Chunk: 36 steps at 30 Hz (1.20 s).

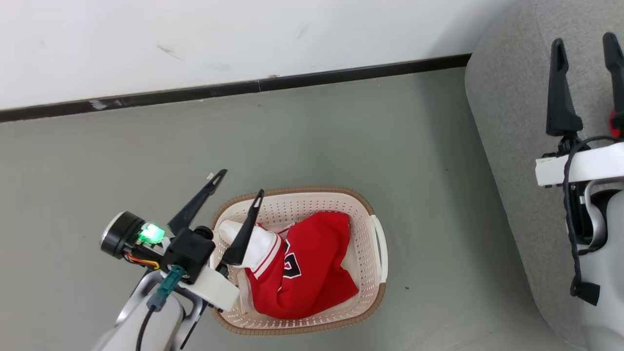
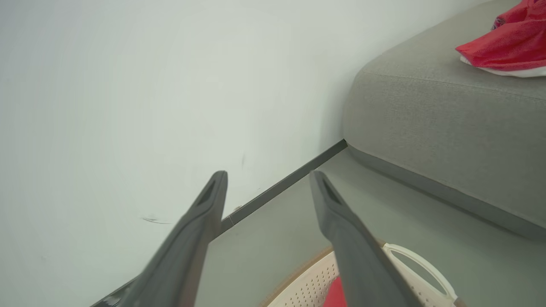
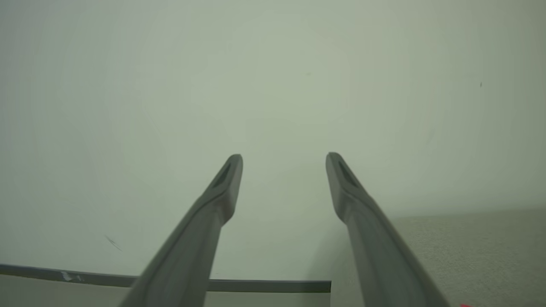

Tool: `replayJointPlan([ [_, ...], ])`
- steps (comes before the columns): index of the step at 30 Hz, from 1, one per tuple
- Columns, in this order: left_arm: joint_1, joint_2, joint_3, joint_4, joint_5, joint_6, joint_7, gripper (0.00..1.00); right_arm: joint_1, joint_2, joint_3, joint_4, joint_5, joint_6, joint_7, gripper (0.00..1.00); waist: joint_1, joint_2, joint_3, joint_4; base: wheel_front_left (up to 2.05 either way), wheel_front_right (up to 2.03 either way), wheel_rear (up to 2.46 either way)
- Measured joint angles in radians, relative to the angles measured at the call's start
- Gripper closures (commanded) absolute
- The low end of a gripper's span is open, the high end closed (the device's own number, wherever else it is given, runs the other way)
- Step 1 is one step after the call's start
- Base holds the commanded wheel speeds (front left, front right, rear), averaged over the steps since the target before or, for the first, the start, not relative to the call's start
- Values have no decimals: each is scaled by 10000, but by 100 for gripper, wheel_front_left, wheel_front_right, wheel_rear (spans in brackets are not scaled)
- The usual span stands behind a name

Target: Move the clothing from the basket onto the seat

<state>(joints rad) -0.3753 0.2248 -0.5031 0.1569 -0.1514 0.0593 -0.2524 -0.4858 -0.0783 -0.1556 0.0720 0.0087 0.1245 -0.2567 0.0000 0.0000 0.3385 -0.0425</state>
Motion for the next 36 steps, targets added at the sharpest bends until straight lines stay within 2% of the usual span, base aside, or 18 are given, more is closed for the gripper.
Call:
replayJointPlan([
  [22,696,384,2650,472,-1319,849,-2,0,1372,98,146,44,10,0,0,0,0,0,-1217,-199,0,0,0],
  [30,1441,347,3279,562,-1649,1152,0,0,2243,182,128,203,94,0,0,0,0,0,-1736,-314,0,0,0],
  [36,2080,320,3584,560,-1747,1156,0,0,2955,217,211,299,171,0,0,0,0,0,-2160,-363,0,0,0],
])
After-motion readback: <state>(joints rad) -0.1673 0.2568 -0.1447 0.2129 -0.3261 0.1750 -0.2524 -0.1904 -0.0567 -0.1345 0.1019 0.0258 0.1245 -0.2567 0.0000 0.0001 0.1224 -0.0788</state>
